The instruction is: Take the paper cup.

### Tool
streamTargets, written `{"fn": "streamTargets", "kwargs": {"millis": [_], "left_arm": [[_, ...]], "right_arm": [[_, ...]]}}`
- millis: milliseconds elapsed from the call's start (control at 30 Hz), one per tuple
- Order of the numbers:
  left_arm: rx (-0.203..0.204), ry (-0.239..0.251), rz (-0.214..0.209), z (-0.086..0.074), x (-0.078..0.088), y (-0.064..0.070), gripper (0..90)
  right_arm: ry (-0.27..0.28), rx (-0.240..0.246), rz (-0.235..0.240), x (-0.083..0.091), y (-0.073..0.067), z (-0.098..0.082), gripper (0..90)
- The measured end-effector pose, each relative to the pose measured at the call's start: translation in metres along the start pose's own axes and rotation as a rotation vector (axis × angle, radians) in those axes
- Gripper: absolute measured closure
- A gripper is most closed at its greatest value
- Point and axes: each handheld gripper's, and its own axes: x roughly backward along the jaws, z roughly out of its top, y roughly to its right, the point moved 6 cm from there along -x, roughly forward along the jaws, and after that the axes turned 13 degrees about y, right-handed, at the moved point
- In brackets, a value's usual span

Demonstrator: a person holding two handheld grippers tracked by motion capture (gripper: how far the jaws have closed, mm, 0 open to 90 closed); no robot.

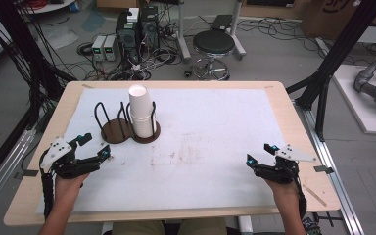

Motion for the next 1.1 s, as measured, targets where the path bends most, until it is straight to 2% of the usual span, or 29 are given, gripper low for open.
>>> {"fn": "streamTargets", "kwargs": {"millis": [333,433,700,767,867,933,967,1000,1067,1100], "left_arm": [[-0.003,-0.002,-0.008,-0.001,-0.005,0.002,16.0],[-0.005,-0.004,-0.021,0.000,-0.005,0.003,16.0],[0.034,-0.023,-0.079,0.003,-0.011,0.010,15.8],[0.044,-0.012,-0.101,0.009,-0.016,0.014,15.8],[0.054,-0.004,-0.111,0.014,-0.021,0.016,15.8],[0.048,-0.001,-0.122,0.025,-0.030,0.017,15.7],[0.048,-0.001,-0.122,0.025,-0.030,0.017,15.7],[0.039,-0.006,-0.125,0.033,-0.038,0.017,15.7],[0.034,-0.011,-0.130,0.038,-0.043,0.018,15.7],[0.030,-0.017,-0.149,0.047,-0.054,0.019,15.7]], "right_arm": [[0.007,-0.021,0.002,0.001,0.006,-0.003,20.5],[0.007,-0.008,0.002,0.000,0.006,-0.003,20.5],[-0.003,0.001,0.013,0.000,-0.004,-0.001,20.5],[-0.006,0.010,0.010,0.000,-0.003,-0.001,20.5],[-0.005,0.005,0.000,0.000,-0.002,-0.002,20.5],[-0.009,0.004,0.000,0.001,-0.001,-0.003,20.5],[-0.011,0.002,0.000,0.002,-0.001,-0.003,20.5],[-0.010,0.000,-0.001,0.002,0.000,-0.003,20.5],[-0.009,0.002,-0.001,0.002,0.000,-0.003,20.6],[-0.008,0.004,0.002,0.003,0.000,-0.003,20.6]]}}
